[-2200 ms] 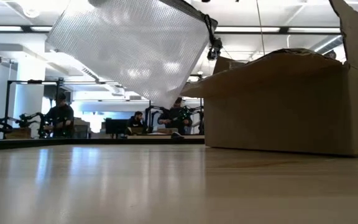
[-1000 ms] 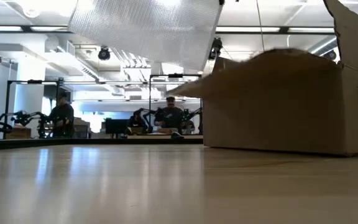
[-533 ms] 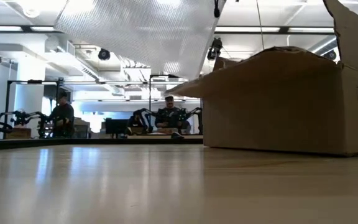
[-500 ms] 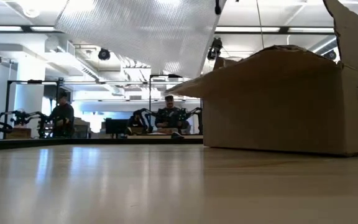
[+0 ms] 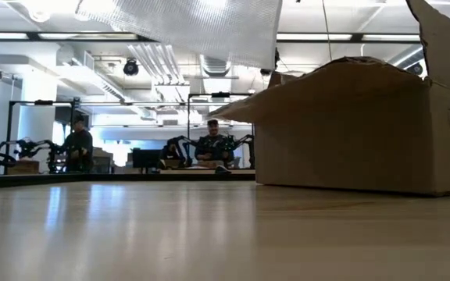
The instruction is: Unpack boxes
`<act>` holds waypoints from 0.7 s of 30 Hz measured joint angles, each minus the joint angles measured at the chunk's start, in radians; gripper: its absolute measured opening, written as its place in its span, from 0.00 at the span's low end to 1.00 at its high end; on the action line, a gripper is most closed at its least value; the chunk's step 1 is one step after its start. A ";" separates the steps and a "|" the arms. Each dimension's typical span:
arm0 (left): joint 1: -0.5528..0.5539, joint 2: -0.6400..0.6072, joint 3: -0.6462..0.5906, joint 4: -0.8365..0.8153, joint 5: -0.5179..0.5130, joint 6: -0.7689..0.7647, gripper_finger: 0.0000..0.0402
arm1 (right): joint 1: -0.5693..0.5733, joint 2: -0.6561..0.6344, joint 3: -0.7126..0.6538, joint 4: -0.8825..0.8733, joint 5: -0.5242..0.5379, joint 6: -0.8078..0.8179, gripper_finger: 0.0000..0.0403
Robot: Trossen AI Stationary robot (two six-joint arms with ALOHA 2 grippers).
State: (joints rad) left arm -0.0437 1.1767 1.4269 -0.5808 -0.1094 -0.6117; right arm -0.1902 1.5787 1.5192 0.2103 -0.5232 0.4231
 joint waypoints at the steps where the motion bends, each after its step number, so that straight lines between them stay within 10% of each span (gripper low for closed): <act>1: 0.000 0.000 0.000 0.000 0.003 0.000 0.00 | 0.000 0.000 0.000 -0.001 0.000 -0.009 0.63; 21: 0.000 -0.010 0.064 0.037 -0.008 0.037 0.00 | 0.009 0.003 0.000 -0.280 -0.027 -0.207 0.63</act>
State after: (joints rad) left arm -0.0437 1.1662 1.4912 -0.5434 -0.1177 -0.5747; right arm -0.1812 1.5814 1.5188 -0.0701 -0.5498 0.2162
